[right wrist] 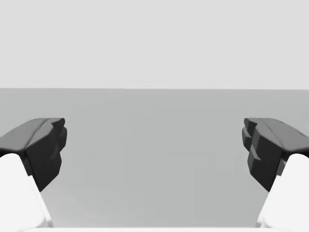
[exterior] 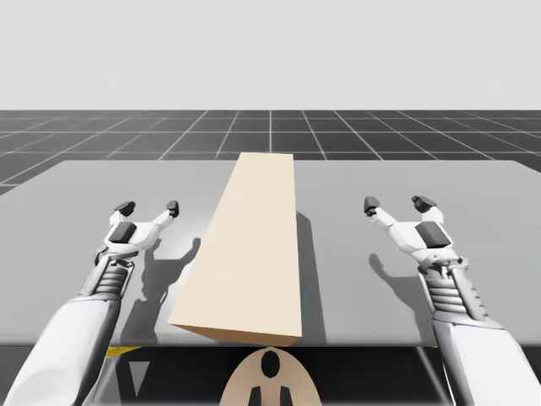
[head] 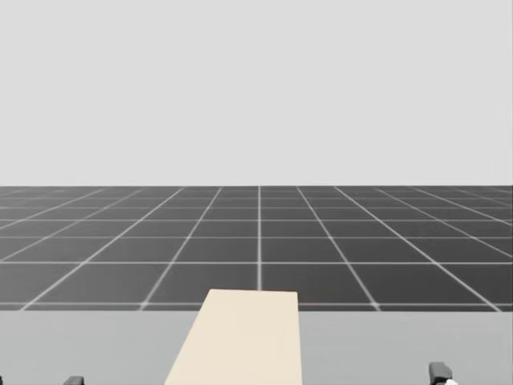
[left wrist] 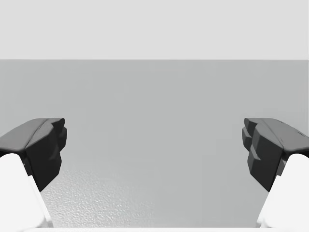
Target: Retrieve the object from inside the box.
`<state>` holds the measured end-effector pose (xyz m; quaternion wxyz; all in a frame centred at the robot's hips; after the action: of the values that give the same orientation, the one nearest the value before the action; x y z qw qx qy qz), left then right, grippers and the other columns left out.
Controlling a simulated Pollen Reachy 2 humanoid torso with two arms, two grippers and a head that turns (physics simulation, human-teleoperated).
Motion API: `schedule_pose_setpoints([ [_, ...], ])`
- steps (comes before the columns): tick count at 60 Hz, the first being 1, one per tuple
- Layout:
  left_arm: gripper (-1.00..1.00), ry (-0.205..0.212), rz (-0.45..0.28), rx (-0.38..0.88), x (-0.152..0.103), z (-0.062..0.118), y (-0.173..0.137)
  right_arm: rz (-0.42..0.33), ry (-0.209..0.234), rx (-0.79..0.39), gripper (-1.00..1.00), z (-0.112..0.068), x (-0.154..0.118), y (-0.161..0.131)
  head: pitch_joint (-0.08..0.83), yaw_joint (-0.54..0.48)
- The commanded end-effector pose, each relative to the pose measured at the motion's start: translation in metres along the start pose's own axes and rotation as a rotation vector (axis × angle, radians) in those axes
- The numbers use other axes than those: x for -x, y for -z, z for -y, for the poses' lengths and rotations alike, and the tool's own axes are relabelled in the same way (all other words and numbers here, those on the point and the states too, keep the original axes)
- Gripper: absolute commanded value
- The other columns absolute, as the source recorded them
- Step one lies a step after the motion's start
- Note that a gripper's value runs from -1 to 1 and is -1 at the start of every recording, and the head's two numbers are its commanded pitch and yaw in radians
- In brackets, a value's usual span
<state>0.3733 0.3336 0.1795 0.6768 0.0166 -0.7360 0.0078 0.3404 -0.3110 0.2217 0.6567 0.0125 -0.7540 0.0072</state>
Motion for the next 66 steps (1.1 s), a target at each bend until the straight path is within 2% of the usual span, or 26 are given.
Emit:
schedule_pose_setpoints([
  [1,-1.0,0.005,-0.003,0.0,0.001,0.0,0.001,-0.016,0.002,0.007,-1.0,0.002,0.001,-0.001,-0.01,0.01],
  [3,-1.0,0.009,-0.012,-0.001,0.002,0.0,0.002,-0.013,-0.004,0.001,-1.0,0.002,0.001,0.0,-0.011,0.01],
  [6,-1.0,0.018,-0.052,0.02,0.006,0.0,0.004,-0.036,0.012,-0.043,-1.0,0.002,0.004,0.001,-0.01,0.01],
  [9,-1.0,0.04,-0.114,0.038,0.012,0.002,0.007,-0.065,0.003,-0.077,-1.0,0.001,0.009,0.003,-0.009,0.01],
  [11,-1.0,0.052,-0.177,0.081,0.019,0.006,0.009,-0.113,0.007,-0.127,-1.0,0.0,0.014,0.005,-0.009,0.01],
  [12,-1.0,0.062,-0.185,0.088,0.02,0.007,0.009,-0.125,0.011,-0.145,-1.0,-0.001,0.015,0.005,-0.009,0.01],
  [14,-1.0,0.085,-0.194,0.101,0.025,0.011,0.01,-0.135,-0.001,-0.163,-1.0,-0.004,0.019,0.006,-0.007,0.01],
  [16,-1.0,0.095,-0.203,0.134,0.028,0.016,0.01,-0.144,-0.035,-0.187,-1.0,-0.007,0.023,0.007,-0.006,0.01],
  [18,-1.0,0.116,-0.196,0.178,0.03,0.022,0.008,-0.151,-0.037,-0.209,-1.0,-0.012,0.026,0.007,-0.006,0.01],
  [20,-1.0,0.121,-0.19,0.199,0.03,0.025,0.006,-0.155,-0.036,-0.236,-1.0,-0.015,0.027,0.007,-0.006,0.01],
  [22,-1.0,0.127,-0.177,0.248,0.03,0.032,0.002,-0.148,-0.064,-0.265,-1.0,-0.02,0.029,0.005,-0.006,0.0],
  [26,-1.0,0.138,-0.153,0.31,0.027,0.042,-0.006,-0.137,-0.056,-0.351,-1.0,-0.03,0.03,0.002,-0.007,0.0],
  [29,-1.0,0.148,-0.133,0.366,0.026,0.05,-0.012,-0.124,-0.088,-0.397,-1.0,-0.038,0.032,-0.001,-0.007,0.0],
  [32,-1.0,0.147,-0.118,0.417,0.024,0.057,-0.017,-0.116,-0.102,-0.442,-1.0,-0.046,0.033,-0.004,-0.007,0.0],
  [35,-1.0,0.167,-0.098,0.46,0.023,0.066,-0.024,-0.098,-0.122,-0.482,-1.0,-0.054,0.033,-0.008,-0.007,0.0],
  [39,-1.0,0.173,-0.08,0.519,0.021,0.076,-0.032,-0.071,-0.137,-0.539,-1.0,-0.062,0.032,-0.013,-0.007,0.0],
  [49,-1.0,0.205,-0.04,0.658,0.018,0.105,-0.054,-0.014,-0.152,-0.653,-1.0,-0.084,0.031,-0.027,-0.005,-0.01],
  [51,-1.0,0.206,-0.035,0.678,0.018,0.108,-0.057,-0.009,-0.152,-0.658,-1.0,-0.085,0.03,-0.028,-0.005,-0.01],
  [59,-1.0,0.256,0.0,0.779,0.015,0.126,-0.073,0.005,-0.155,-0.663,-1.0,-0.085,0.028,-0.031,-0.004,-0.02],
  [66,-1.0,0.262,-0.009,0.843,0.012,0.141,-0.083,0.018,-0.146,-0.657,-1.0,-0.081,0.025,-0.031,-0.005,-0.02],
])
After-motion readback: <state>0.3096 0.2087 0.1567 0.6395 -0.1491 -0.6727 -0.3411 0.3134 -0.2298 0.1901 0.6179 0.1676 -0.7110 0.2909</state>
